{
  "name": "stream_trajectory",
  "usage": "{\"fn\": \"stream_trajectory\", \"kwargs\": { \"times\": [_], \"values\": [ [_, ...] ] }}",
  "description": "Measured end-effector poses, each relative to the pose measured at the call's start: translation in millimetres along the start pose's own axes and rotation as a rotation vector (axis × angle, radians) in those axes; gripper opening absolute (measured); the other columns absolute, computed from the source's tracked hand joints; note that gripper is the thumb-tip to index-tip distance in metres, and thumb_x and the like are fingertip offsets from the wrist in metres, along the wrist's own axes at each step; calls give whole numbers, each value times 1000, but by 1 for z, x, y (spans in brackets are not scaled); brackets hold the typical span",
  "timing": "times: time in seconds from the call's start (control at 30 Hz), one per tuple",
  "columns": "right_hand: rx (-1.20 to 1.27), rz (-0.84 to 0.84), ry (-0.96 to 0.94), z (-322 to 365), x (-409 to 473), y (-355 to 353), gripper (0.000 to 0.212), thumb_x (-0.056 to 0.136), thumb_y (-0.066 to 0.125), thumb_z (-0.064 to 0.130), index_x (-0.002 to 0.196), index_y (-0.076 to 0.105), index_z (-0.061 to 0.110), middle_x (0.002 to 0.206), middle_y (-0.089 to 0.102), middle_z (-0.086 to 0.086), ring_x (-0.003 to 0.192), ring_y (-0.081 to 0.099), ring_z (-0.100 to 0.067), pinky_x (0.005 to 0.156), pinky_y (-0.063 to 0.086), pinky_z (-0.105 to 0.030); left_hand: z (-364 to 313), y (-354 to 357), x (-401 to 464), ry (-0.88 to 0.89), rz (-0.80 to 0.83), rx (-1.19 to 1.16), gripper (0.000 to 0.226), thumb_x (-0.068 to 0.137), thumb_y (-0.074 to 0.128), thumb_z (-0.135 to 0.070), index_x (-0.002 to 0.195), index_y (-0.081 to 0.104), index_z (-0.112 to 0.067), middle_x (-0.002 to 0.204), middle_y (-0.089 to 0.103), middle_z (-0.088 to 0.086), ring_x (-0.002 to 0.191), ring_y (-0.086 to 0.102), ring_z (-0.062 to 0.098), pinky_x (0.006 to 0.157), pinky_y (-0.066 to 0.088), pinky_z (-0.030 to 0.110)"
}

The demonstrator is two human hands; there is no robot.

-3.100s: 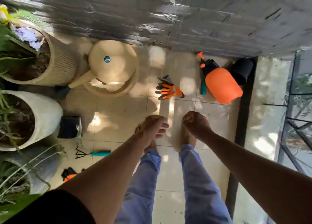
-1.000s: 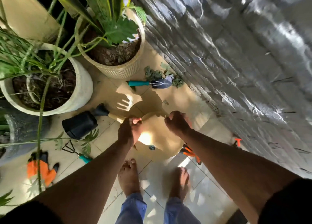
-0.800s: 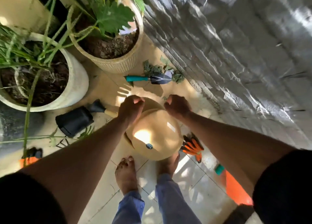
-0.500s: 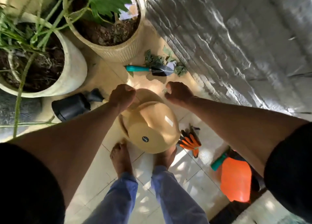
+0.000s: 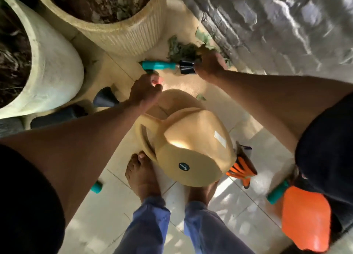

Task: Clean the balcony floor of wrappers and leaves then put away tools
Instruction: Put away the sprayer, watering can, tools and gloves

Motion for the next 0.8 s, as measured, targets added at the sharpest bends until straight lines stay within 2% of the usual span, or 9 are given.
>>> {"fn": "stream_trajectory", "kwargs": {
  "times": [0.1, 0.23, 0.3, 0.37, 0.47, 0.57, 0.63, 0.7, 0.8],
  "values": [
    [-30, -11, -5, 4, -9, 11, 37, 89, 59, 20, 126, 59, 24, 111, 63, -4, 98, 65, -27, 80, 58, -36, 11, 1, 0, -24, -14, -60, 39, 99, 53, -18, 137, 60, -17, 139, 63, 3, 126, 60, 17, 106, 48, 34],
    [-92, 8, -11, 2, -27, 25, 34, 89, 59, 20, 123, 62, 15, 118, 61, -18, 108, 62, -38, 84, 49, -37, 18, 3, -9, -26, 10, -33, 39, 97, 51, -22, 133, 65, -18, 135, 66, 3, 122, 62, 20, 103, 51, 40],
    [-103, 55, -69, 4, -37, 36, 30, 89, 60, 14, 119, 65, 9, 116, 59, -25, 110, 59, -41, 84, 45, -36, 18, 4, -12, -9, -3, -8, 35, 97, 54, -20, 128, 68, -16, 131, 69, 3, 120, 64, 22, 103, 50, 37],
    [-96, 90, -112, 5, -49, 44, 30, 87, 62, 13, 117, 66, 11, 114, 58, -24, 106, 59, -42, 84, 46, -36, 15, 6, -14, -5, -18, 3, 31, 98, 59, -18, 127, 68, -14, 129, 70, 3, 120, 64, 21, 103, 47, 32],
    [-91, 160, -182, 5, -62, 50, 30, 88, 69, 16, 118, 69, 18, 119, 57, -16, 103, 62, -36, 84, 47, -33, 15, 15, -13, -44, -32, 35, 33, 99, 63, -20, 131, 64, -14, 134, 67, 3, 125, 61, 20, 106, 45, 30],
    [-119, 209, -239, 1, -63, 50, 23, 89, 69, 15, 112, 73, 18, 120, 59, -12, 106, 63, -32, 86, 47, -31, 18, 23, -9, -86, -24, 33, 35, 99, 64, -23, 134, 63, -17, 136, 66, 0, 126, 60, 18, 100, 43, 24],
    [-203, 165, -279, -1, -60, 46, 27, 88, 69, 13, 115, 71, 15, 122, 59, -15, 108, 62, -34, 84, 49, -34, 22, 28, -7, -97, -23, 52, 37, 99, 64, -24, 136, 61, -17, 135, 66, 1, 125, 61, 18, 95, 42, 23],
    [-283, 104, -330, 4, -56, 42, 31, 91, 69, 15, 122, 65, 14, 125, 56, -15, 110, 60, -34, 81, 51, -37, 23, 28, -5, -104, -19, 64, 36, 99, 64, -26, 134, 63, -17, 134, 67, 1, 123, 62, 18, 96, 44, 25],
    [-346, -40, -526, 28, -49, 39, 33, 93, 64, 13, 126, 60, 13, 128, 57, -16, 111, 61, -34, 79, 58, -41, 26, 27, 0, -101, -13, 87, 36, 100, 61, -31, 133, 63, -17, 133, 67, 2, 120, 63, 20, 100, 50, 31]
  ]
}}
Point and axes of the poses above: each hand's wrist, its own x-axis towards the middle knuckle, its own y-axis out of the palm, z = x × y, the point moved 5 cm from there along x, towards the middle knuckle
